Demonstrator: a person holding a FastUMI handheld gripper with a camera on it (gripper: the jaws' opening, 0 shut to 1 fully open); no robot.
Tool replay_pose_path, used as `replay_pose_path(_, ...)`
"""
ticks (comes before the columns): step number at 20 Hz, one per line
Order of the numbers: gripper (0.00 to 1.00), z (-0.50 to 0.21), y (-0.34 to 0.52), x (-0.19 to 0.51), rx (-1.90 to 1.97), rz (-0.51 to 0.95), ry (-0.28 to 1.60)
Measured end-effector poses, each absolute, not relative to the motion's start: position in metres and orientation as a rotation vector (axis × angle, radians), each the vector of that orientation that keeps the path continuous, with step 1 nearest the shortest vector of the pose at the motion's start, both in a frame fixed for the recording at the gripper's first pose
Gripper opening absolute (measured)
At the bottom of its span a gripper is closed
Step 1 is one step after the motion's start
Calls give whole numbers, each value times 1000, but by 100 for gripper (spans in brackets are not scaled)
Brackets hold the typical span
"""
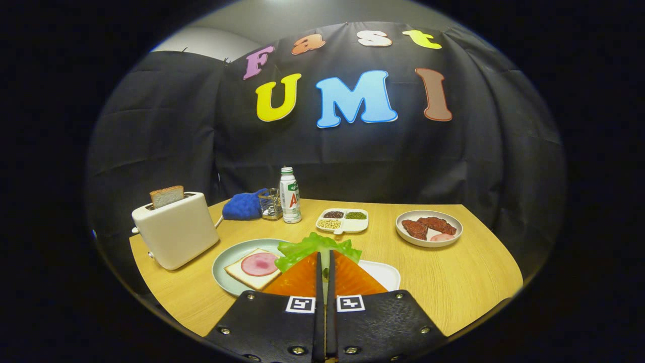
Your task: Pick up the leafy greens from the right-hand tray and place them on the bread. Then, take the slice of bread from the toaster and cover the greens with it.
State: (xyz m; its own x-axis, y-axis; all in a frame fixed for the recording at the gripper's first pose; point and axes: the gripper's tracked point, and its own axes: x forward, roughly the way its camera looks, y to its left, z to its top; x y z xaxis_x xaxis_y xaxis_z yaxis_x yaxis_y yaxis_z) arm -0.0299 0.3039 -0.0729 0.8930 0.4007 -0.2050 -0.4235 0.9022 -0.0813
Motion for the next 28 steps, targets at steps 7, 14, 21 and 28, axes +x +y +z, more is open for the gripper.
replay_pose_path(7, 2, -88, 353, -28, -131, 511, 210)
replay_pose_path(14, 1, -118, 403, -19, -130, 583, 262)
replay_pose_path(21, 2, -142, 423, -14, -155, 592, 291)
replay_pose_path(28, 13, -156, 418, -15, -215, 543, 313)
